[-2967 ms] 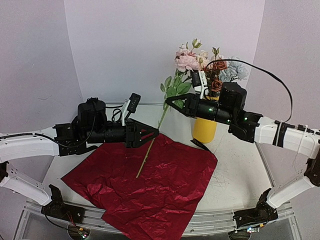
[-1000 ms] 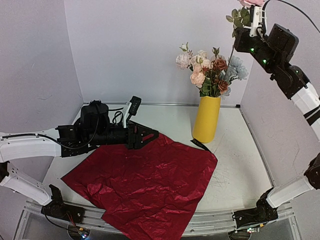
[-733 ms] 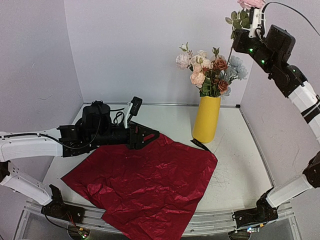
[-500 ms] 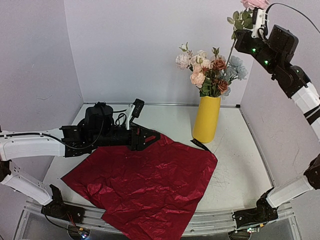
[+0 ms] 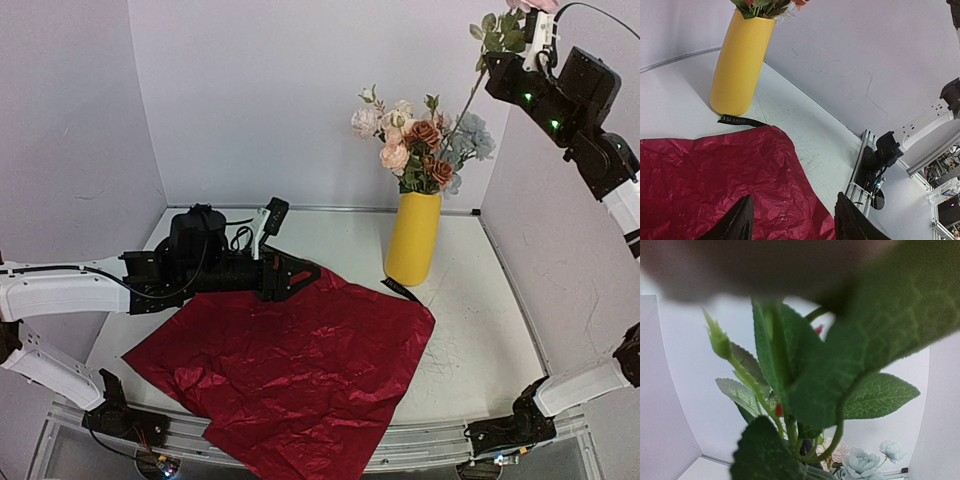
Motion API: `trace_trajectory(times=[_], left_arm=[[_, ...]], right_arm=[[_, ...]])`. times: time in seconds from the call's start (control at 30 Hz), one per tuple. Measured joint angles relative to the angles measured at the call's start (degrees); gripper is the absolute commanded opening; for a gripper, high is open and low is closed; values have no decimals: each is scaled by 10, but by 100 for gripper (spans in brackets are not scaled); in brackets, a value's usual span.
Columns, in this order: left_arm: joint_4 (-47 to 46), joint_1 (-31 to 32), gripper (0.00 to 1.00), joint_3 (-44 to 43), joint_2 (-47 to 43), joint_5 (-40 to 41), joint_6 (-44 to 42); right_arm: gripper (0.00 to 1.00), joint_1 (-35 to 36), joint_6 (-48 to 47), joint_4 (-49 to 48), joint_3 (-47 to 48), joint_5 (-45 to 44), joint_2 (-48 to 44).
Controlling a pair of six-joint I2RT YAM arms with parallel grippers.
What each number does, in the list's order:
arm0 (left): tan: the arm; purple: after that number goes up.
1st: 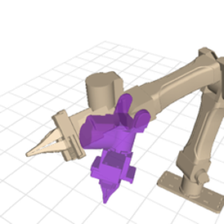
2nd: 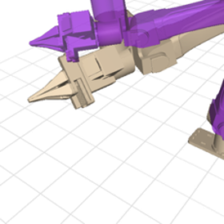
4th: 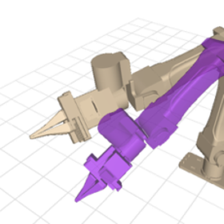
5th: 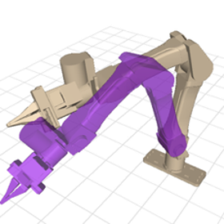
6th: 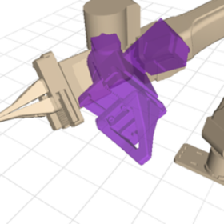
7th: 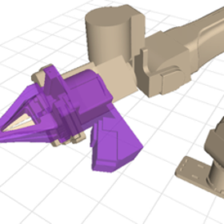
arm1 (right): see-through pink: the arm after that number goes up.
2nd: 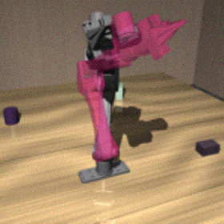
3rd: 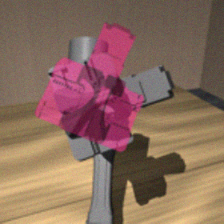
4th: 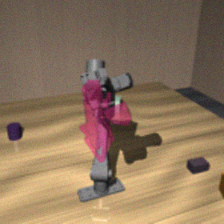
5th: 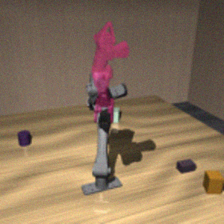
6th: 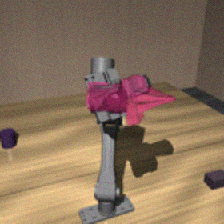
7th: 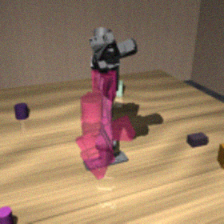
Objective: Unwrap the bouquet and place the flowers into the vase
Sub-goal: Insert the fake flower into the vase.
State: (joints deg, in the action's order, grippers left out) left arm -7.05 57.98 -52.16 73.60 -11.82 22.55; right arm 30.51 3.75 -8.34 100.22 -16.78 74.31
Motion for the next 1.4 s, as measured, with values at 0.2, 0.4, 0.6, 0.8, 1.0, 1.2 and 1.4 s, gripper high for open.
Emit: trace_trajectory(times=[0.2, 0.4, 0.6, 0.8, 1.0, 1.2, 1.4], left_arm=[[0, 0, 56, -1, 4, 0, 0], [0, 0, 56, -3, 8, 0, 0], [0, 0, 56, -3, 8, 0, 0], [0, 0, 56, -3, 8, 0, 0], [0, 0, 56, -3, 8, 0, 0], [0, 0, 56, -3, 8, 0, 0], [0, 0, 56, -3, 8, 1, 1]], right_arm=[[0, 0, -14, -15, -5, 0, 20], [0, 0, -22, -31, -21, -5, 32], [0, -1, -18, -56, -69, -12, 31], [0, -11, -5, -64, -100, -17, 31], [0, -24, 10, -74, -112, -19, 31], [0, -43, 34, -78, -136, -12, 31], [0, -56, 57, -80, -163, -3, 31]])
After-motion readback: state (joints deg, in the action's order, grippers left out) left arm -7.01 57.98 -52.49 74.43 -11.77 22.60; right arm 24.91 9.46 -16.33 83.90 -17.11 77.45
